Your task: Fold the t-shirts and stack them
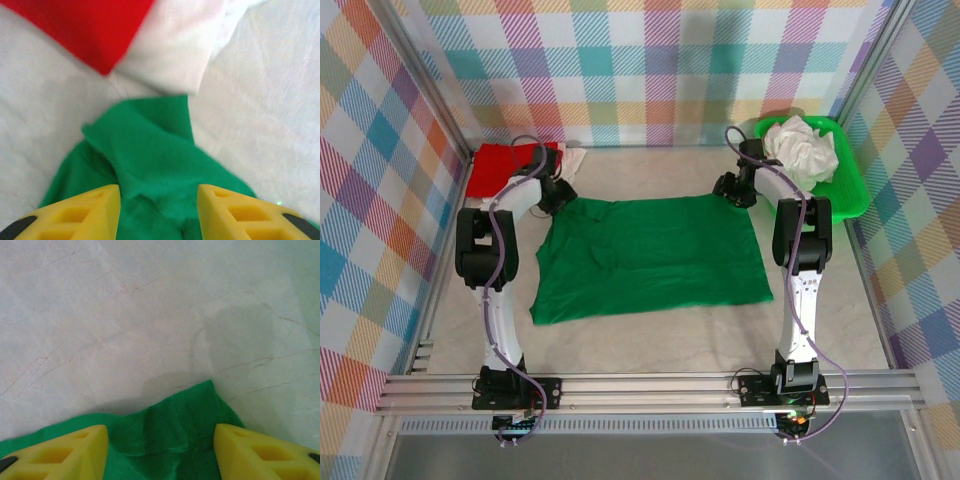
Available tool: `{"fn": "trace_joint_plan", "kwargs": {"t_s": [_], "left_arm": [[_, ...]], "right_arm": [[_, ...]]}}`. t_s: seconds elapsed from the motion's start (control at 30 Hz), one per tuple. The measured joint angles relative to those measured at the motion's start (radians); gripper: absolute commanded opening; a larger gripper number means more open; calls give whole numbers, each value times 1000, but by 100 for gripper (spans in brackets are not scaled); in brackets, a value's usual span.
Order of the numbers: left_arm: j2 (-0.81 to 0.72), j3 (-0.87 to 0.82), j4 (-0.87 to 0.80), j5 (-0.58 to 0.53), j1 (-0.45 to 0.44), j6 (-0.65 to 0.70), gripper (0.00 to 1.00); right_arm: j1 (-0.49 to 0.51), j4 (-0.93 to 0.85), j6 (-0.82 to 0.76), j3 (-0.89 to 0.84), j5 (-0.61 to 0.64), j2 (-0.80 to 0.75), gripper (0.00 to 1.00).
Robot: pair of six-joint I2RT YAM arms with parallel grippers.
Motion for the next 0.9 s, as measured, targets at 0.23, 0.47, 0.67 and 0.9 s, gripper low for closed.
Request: {"fn": "trace_joint_plan", "kwargs": {"t_s": [0.23, 0.47, 0.67, 0.9], "left_arm": [[92, 143, -15, 0, 8, 26, 43], [135, 148, -42, -12, 10, 29, 28], [143, 148, -43, -24, 10, 33, 2], [137, 148, -46, -14, 10, 36, 0]], "right_arm": [[-1, 9, 1, -20, -6, -11, 58], [-6, 10, 4, -24, -13, -14, 58], [-6, 10, 4, -24, -16, -14, 51], [-8, -25, 7, -2, 5, -5, 53]]}}
